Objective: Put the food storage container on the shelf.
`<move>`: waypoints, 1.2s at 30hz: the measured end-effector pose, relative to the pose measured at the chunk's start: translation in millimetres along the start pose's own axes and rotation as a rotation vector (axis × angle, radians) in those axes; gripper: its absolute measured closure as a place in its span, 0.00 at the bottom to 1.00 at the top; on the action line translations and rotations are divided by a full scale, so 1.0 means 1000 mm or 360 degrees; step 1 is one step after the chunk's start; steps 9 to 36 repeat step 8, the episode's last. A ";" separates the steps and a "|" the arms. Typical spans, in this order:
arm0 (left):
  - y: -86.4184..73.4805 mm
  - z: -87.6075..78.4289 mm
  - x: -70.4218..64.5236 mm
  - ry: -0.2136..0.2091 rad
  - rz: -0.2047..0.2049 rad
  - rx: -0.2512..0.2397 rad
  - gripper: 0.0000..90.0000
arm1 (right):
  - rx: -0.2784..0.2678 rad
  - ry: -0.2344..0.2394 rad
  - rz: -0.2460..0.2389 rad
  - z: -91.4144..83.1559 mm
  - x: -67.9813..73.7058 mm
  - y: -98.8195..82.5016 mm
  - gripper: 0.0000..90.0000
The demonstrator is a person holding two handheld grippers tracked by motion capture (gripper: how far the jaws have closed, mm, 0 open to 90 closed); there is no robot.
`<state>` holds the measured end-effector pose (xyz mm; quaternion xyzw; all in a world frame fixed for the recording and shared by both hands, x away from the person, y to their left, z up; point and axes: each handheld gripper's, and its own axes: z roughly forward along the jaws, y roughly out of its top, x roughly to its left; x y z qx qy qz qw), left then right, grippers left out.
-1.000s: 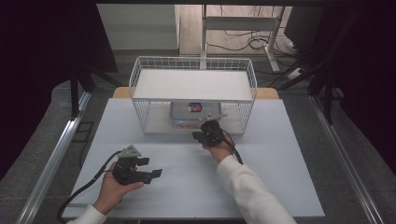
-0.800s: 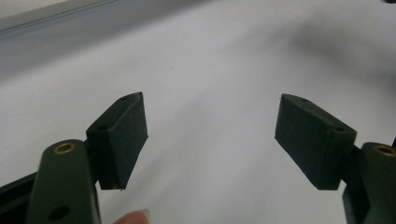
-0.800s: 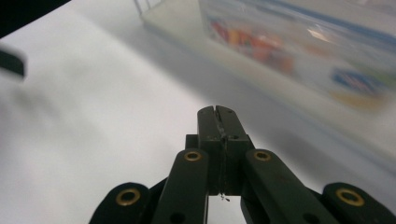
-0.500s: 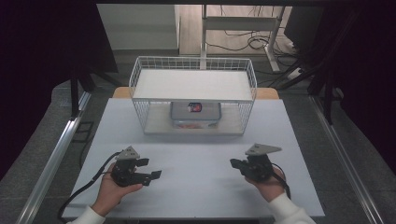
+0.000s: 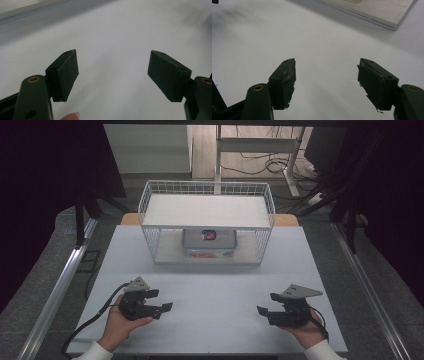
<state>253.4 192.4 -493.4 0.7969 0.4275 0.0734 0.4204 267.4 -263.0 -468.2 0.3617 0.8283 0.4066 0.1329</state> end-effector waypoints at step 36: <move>0.000 -0.001 0.000 0.0008 0.0017 -0.0014 0.27 | -0.0002 0.0017 -0.0002 -0.004 -0.005 0.000 0.27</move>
